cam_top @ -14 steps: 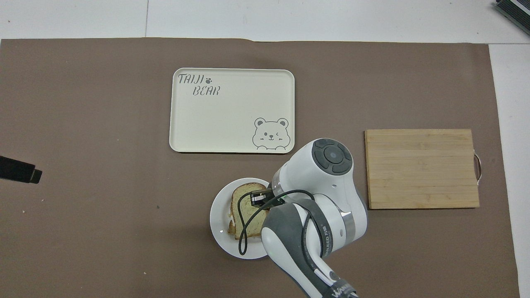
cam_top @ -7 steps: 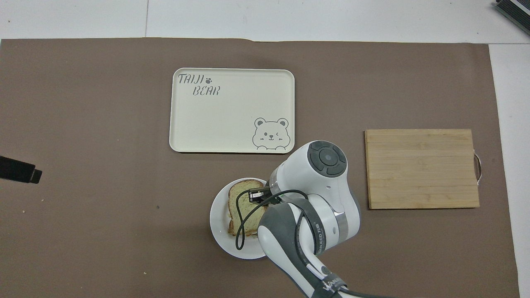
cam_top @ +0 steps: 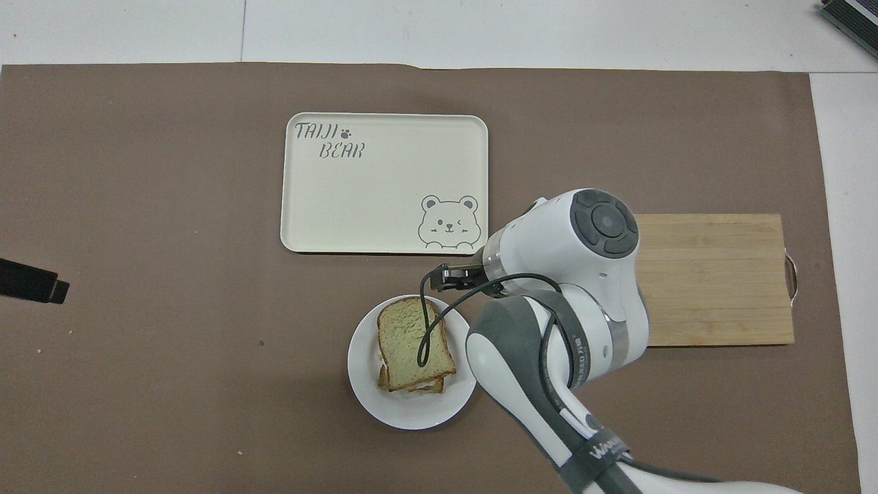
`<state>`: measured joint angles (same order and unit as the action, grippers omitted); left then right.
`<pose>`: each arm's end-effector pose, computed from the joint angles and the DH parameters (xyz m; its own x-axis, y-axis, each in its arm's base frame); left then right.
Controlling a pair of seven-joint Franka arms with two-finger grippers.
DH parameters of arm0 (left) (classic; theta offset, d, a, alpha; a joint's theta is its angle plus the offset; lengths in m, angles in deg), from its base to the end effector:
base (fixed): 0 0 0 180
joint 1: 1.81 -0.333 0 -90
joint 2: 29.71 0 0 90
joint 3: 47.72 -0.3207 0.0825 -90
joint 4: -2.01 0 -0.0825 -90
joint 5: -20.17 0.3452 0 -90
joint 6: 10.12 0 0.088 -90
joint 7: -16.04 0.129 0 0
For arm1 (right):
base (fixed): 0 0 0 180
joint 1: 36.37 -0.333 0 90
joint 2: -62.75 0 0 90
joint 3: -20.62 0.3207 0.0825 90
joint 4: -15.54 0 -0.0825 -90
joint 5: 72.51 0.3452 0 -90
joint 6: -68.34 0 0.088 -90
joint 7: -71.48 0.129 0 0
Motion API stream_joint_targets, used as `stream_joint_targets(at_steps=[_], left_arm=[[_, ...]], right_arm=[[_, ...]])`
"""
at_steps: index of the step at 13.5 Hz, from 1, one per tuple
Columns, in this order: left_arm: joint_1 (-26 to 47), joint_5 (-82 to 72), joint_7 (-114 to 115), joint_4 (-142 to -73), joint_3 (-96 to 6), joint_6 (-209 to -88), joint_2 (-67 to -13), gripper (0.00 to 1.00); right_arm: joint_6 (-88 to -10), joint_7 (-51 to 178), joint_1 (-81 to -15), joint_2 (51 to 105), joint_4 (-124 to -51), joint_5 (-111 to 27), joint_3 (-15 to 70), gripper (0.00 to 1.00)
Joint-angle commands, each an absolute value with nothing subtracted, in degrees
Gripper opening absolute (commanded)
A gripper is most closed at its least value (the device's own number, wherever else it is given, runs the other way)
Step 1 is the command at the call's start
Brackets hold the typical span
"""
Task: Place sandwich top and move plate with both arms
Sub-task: 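Withdraw the right gripper while the left gripper reaches toward the plate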
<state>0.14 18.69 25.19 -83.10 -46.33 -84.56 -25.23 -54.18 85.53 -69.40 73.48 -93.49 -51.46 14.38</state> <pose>0.4569 -0.0311 0.6591 0.9695 -0.2224 -0.1027 -0.2193 -0.9748 0.0404 0.5043 0.2824 0.4121 0.9979 0.0409 -0.0498 0.0248 -0.9568 -0.2896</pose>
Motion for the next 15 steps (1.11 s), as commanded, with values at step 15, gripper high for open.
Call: stream_joint_targets(at_steps=[15], left_arm=[[-0.2, 4.8, 25.0, -90.5, -43.9, -86.3, -22.1, 1.00]], right_arm=[[-31.2, 76.6, -44.6, 61.1, -84.3, -69.3, 14.6, 1.00]])
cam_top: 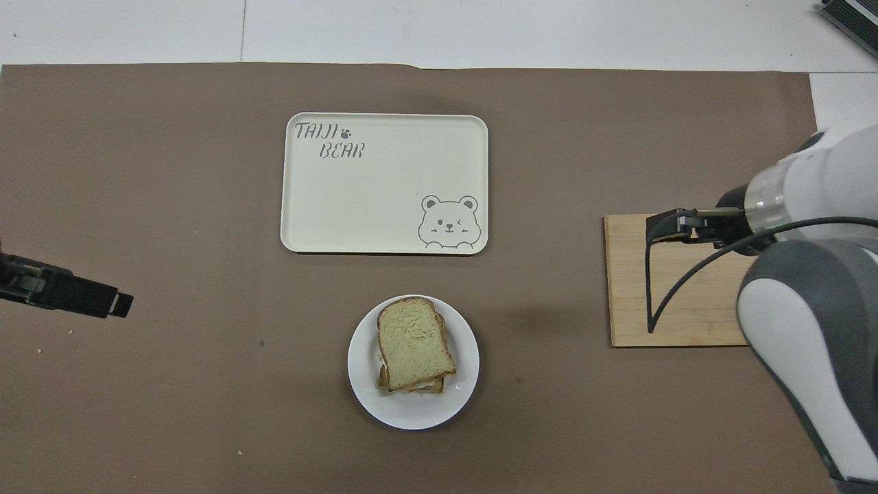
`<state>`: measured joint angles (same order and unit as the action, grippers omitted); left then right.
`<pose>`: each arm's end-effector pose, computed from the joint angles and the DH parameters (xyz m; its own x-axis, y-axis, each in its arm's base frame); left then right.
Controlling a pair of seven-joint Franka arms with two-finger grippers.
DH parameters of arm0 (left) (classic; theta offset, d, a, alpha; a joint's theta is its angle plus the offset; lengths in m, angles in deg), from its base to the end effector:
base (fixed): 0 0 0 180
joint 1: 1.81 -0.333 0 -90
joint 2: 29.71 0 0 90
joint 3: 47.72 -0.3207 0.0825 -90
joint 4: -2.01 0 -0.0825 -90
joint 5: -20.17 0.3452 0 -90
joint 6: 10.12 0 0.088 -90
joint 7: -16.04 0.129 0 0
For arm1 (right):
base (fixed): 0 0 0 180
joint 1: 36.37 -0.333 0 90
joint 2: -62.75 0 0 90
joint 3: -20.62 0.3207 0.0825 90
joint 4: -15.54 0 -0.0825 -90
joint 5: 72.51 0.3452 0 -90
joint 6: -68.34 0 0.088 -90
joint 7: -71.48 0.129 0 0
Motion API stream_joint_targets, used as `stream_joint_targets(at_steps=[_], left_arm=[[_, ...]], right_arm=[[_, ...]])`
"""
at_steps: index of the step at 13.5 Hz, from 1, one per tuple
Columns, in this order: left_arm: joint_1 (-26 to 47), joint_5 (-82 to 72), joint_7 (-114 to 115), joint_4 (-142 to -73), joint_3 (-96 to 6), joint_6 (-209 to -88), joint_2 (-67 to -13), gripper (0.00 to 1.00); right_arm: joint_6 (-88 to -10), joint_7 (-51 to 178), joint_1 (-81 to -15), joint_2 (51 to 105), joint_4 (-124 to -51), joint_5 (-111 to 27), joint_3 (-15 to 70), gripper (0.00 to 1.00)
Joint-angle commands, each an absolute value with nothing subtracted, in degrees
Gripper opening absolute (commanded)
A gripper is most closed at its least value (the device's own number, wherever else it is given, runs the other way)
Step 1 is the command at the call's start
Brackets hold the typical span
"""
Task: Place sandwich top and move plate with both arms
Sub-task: 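Withdraw the right gripper while the left gripper reaches toward the plate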
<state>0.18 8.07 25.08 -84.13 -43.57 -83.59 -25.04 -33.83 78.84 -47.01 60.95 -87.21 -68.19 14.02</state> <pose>0.4479 -0.0813 0.6551 0.9440 -0.3145 -0.1002 -0.2872 -0.9323 0.2200 0.5160 0.0438 0.5447 0.9972 -0.0734 0.0103 -0.0723 -0.9942 -0.0795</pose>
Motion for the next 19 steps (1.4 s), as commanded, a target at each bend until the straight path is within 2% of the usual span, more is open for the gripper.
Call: stream_joint_targets(at_steps=[1, 4, 8, 12, 16, 19], left_arm=[[-0.4, 2.9, 25.0, -94.4, -43.9, -89.1, -20.7, 1.00], [-0.4, -3.0, 25.4, -108.4, -43.9, -99.4, -16.4, 1.00], [-0.1, -11.5, 25.9, -120.7, -43.8, -111.7, -16.2, 1.00], [0.2, -21.3, 32.6, -130.8, -43.8, -119.9, -16.4, 1.00], [1.8, -34.0, 45.0, -141.5, -43.8, -128.3, -17.8, 1.00], [6.4, -43.1, 50.8, -146.7, -43.8, -135.0, -17.8, 1.00]], right_arm=[[-30.2, 75.2, -43.7, 61.1, -82.9, -69.4, 14.6, 1.00], [-27.6, 72.8, -41.9, 61.1, -79.5, -71.6, 14.6, 1.00], [-22.1, 72.4, -41.1, 60.9, -74.4, -73.8, 14.6, 1.00], [-17.3, 72.3, -41.7, 58.2, -76.3, -72.6, 15.3, 1.00], [-18.7, 68.8, -40.9, 56.4, -79.1, -72.9, 14.8, 1.00], [-19.7, 67.3, -40.1, 56.1, -79.8, -73.6, 14.8, 1.00]])
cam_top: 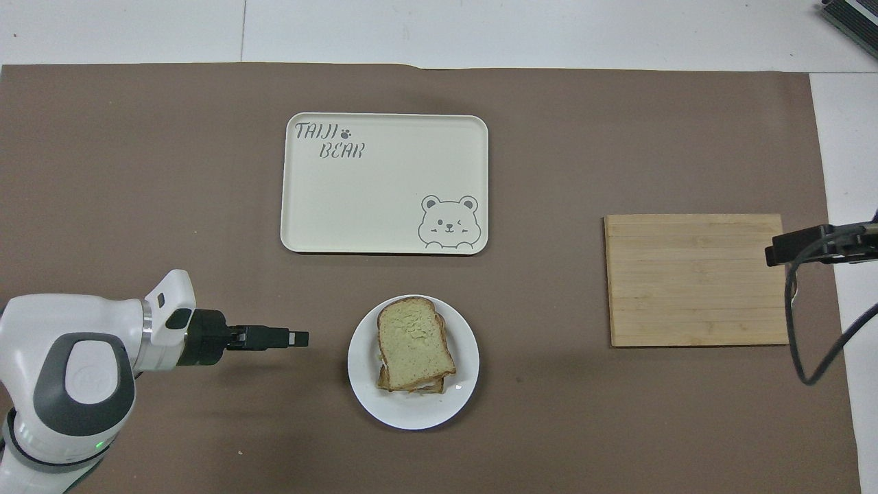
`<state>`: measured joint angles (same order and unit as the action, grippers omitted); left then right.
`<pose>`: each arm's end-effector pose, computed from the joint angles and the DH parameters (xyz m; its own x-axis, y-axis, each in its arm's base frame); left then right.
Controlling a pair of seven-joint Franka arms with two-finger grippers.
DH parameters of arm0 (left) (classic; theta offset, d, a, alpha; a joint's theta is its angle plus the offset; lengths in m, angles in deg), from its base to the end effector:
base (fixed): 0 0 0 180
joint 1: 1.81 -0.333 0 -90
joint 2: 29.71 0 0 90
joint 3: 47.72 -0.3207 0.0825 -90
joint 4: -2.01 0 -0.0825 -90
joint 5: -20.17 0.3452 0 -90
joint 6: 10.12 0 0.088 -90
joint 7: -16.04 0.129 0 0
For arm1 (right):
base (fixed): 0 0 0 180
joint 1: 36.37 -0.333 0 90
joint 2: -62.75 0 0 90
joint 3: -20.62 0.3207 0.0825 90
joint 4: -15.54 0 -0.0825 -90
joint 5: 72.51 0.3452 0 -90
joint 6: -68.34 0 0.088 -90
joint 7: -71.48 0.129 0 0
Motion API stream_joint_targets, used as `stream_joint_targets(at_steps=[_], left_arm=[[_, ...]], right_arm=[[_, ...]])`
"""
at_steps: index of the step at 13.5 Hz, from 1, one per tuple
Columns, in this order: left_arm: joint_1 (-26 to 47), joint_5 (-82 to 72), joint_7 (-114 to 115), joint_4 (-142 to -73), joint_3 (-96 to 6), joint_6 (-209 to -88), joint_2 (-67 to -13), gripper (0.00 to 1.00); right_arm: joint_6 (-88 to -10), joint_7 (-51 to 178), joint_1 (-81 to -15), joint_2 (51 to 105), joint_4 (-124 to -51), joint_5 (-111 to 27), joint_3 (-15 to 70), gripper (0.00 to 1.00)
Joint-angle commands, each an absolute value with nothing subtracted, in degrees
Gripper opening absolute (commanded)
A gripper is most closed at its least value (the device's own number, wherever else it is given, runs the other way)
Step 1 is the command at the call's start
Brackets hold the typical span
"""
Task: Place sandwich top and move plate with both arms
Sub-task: 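Press the left gripper against the plate rim nearest the robot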
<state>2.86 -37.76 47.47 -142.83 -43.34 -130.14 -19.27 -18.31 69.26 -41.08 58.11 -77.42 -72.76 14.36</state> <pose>0.3889 -0.1198 0.3556 0.9967 -0.0710 -0.0386 -0.0211 -0.6894 0.7241 0.4830 -0.0160 0.6202 0.9995 0.0121 -0.0294 0.0119 -0.9999 -0.0056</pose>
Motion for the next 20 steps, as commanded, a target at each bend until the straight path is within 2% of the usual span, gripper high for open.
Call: stream_joint_targets(at_steps=[1, 4, 8, 10, 12, 13, 14, 15, 17, 19, 20], left_arm=[[8.2, -47.6, 54.1, -148.4, -43.8, -137.0, -18.0, 1.00], [14.7, -59.3, 61.1, -152.1, -43.8, -142.8, -18.7, 0.94], [16.8, -66.6, 67.9, -152.9, -43.8, -143.9, -22.6, 0.82], [17.7, -69.6, 68.4, -152.9, -43.8, -143.9, -22.6, 0.77], [17.9, -70.7, 68.5, -152.9, -43.7, -144.2, -22.7, 0.68], [18.7, -71.2, 68.5, -153.1, -43.7, -144.7, -22.9, 0.63], [19.4, -72.4, 68.5, -153.3, -43.8, -144.8, -23.4, 0.43], [19.5, -74.7, 68.4, -153.2, -43.8, -144.7, -24.2, 0.36], [20.5, -76.3, 68.4, -153.3, -43.8, -144.9, -24.5, 0.28], [20.6, -76.6, 68.4, -153.5, -43.8, -145.3, -24.5, 0.13], [20.4, -76.6, 68.4, -153.7, -43.8, -145.3, -24.4, 0.11]], right_arm=[[-19.7, 67.3, -40.1, 56.6, -79.0, -73.7, 14.9, 1.00], [-18.1, 67.3, -39.6, 58.0, -76.1, -72.7, 14.7, 1.00], [-18.9, 67.1, -37.4, 57.5, -77.0, -73.2, 14.3, 1.00], [-18.9, 67.1, -35.7, 56.2, -79.0, -73.2, 14.3, 1.00], [-18.9, 67.1, -35.5, 56.2, -78.9, -73.6, 14.2, 1.00], [-19.0, 67.0, -35.5, 56.6, -78.5, -73.6, 14.3, 1.00], [-18.9, 67.2, -35.8, 57.1, -77.8, -73.6, 14.8, 1.00], [-18.8, 67.2, -36.4, 57.6, -76.8, -73.7, 15.2, 1.00], [-18.8, 67.3, -36.5, 58.5, -75.3, -73.6, 15.4, 1.00], [-19.5, 67.5, -36.3, 58.4, -75.9, -72.9, 15.7, 1.00], [-19.5, 67.7, -36.3, 58.4, -75.9, -72.9, 15.7, 1.00]])
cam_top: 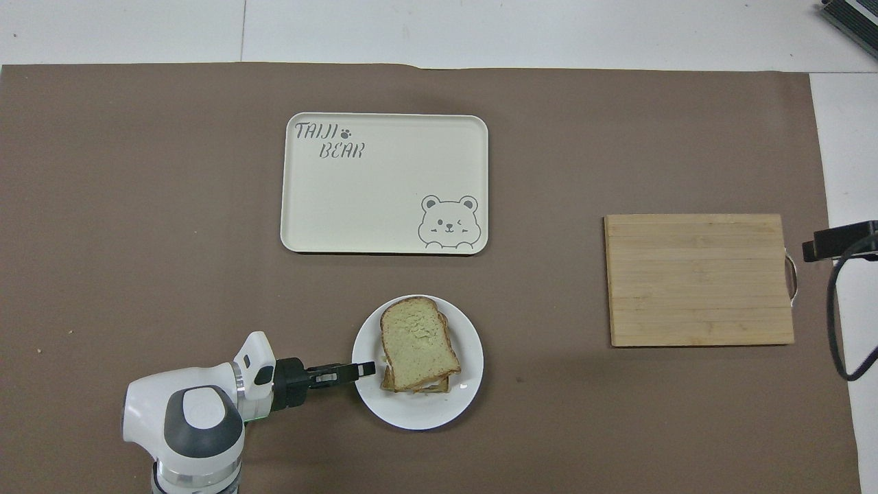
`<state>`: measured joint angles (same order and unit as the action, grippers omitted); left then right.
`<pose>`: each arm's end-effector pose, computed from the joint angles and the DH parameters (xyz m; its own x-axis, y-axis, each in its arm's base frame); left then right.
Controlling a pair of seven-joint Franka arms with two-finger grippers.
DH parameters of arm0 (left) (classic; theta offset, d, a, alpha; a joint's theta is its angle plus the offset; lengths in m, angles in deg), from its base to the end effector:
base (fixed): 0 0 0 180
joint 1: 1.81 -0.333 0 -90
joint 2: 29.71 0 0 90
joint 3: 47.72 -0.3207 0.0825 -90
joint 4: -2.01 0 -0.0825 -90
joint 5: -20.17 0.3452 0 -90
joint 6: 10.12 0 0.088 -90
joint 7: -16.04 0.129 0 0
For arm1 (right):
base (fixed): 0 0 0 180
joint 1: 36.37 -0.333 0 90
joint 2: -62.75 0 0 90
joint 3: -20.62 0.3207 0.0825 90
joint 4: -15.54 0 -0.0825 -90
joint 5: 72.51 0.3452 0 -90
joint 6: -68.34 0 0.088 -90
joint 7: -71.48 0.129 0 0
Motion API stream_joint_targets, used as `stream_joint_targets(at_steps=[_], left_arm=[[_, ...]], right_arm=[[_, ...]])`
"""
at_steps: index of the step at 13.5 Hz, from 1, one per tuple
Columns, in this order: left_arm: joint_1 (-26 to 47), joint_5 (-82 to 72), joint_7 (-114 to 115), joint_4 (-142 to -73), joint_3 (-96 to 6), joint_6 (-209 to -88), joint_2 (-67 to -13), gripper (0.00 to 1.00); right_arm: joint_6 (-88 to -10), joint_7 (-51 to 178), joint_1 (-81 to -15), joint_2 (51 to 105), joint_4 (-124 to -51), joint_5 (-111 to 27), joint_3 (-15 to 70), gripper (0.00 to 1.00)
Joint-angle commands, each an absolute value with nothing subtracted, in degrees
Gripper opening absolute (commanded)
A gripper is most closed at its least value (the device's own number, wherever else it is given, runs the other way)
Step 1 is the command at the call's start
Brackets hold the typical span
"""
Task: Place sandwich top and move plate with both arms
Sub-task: 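Press the left gripper against the plate rim nearest the robot, then push the plate with the left gripper onto the bear tray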
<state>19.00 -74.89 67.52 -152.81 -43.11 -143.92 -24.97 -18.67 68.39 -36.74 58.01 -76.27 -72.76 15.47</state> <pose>0.3279 -0.1908 0.2700 0.9968 0.0785 -0.0168 0.0587 -0.5702 0.8194 0.4823 -0.0430 0.6302 0.9996 -0.0294 -0.0012 -0.0294 -0.9996 -0.0031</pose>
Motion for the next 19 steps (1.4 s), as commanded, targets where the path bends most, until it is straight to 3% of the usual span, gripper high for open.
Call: stream_joint_targets(at_steps=[1, 9, 13, 15, 19], left_arm=[[20.3, -76.6, 68.4, -153.7, -43.8, -145.2, -24.4, 0.00], [19.2, -76.5, 68.6, -151.9, -44.0, -146.0, -24.0, 0.00], [10.2, -75.5, 69.5, -147.6, -44.1, -135.6, -26.0, 0.00], [7.1, -72.1, 69.6, -141.8, -44.2, -132.8, -29.5, 0.00], [4.7, -59.1, 68.8, -123.8, -44.6, -133.1, -40.5, 0.00]], right_arm=[[-19.2, 67.5, -36.3, 58.4, -75.9, -72.8, 15.7, 1.00], [-18.8, 67.4, -36.4, 58.3, -75.9, -72.8, 15.7, 1.00], [-18.8, 67.4, -36.4, 58.3, -75.9, -72.8, 15.7, 1.00], [-18.8, 67.4, -36.4, 58.3, -75.9, -72.8, 15.7, 1.00], [-18.8, 67.4, -36.4, 58.3, -75.9, -72.7, 15.7, 1.00]])
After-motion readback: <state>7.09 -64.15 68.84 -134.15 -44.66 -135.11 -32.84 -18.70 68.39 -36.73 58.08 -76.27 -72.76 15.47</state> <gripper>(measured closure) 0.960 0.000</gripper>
